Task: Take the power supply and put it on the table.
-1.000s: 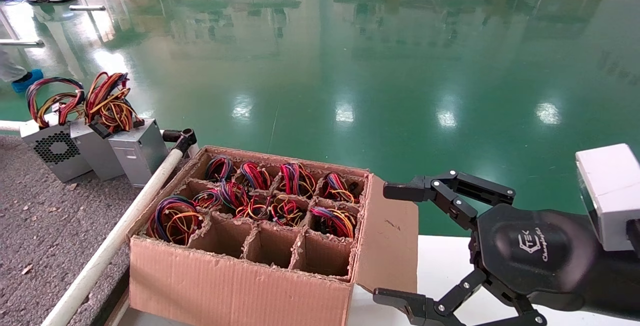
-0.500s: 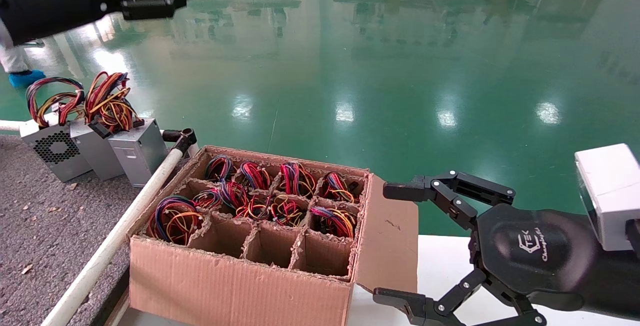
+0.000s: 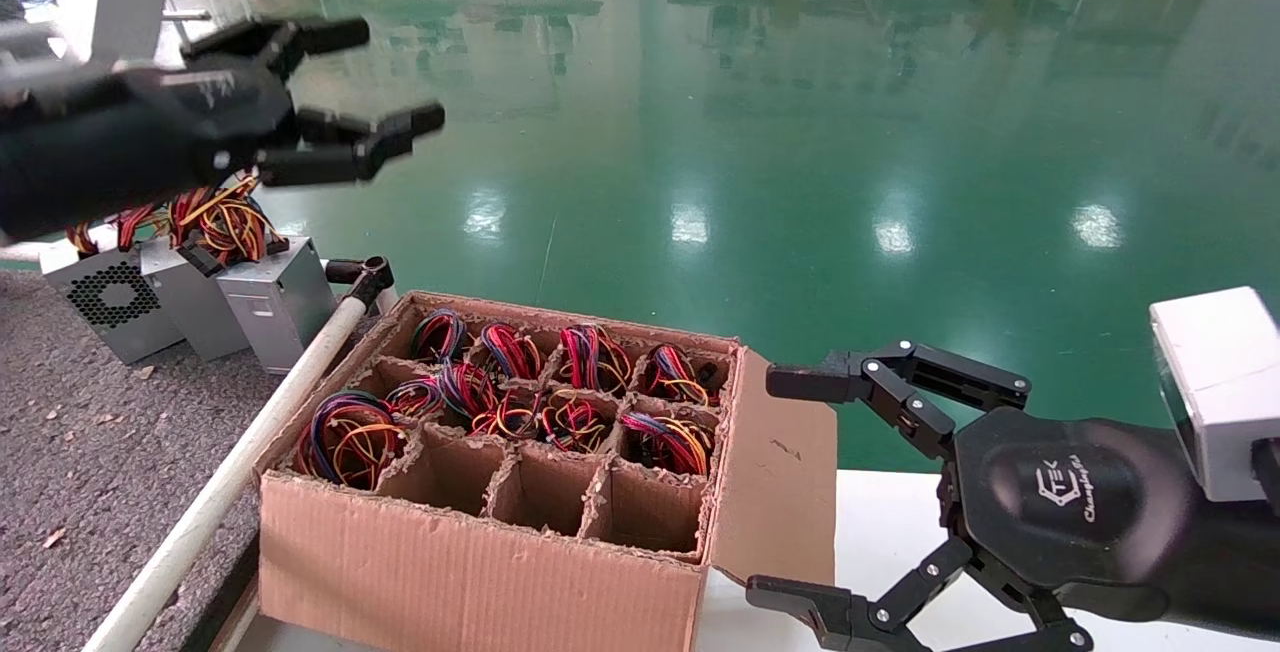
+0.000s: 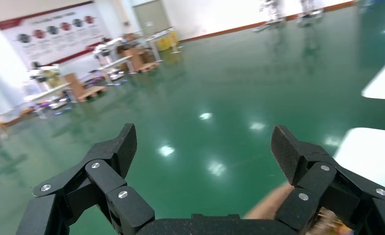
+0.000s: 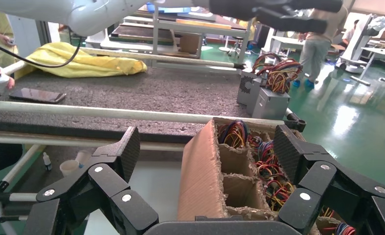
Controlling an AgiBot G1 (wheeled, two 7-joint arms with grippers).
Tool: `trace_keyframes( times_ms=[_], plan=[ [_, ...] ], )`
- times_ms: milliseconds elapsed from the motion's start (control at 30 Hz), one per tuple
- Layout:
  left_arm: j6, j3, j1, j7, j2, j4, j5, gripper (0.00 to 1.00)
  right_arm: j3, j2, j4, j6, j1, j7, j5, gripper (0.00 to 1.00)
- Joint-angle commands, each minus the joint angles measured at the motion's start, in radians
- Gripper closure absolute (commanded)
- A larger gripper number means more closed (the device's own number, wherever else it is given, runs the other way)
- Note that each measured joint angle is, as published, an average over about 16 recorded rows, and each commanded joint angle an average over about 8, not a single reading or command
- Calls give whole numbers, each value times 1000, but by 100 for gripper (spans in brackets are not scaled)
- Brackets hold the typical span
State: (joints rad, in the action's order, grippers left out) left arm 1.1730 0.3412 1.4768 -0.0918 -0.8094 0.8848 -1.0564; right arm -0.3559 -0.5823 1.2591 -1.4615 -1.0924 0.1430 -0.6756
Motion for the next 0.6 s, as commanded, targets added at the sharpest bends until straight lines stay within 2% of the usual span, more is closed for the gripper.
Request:
trace_keyframes(
  times_ms=[33,600],
  plan=[
    [25,-5,-31,-7,15,31,25,0,0,0,0,0,0,0,0,0],
    [239,-46,-298,-71,147,295,241,0,0,0,0,0,0,0,0,0]
  ],
)
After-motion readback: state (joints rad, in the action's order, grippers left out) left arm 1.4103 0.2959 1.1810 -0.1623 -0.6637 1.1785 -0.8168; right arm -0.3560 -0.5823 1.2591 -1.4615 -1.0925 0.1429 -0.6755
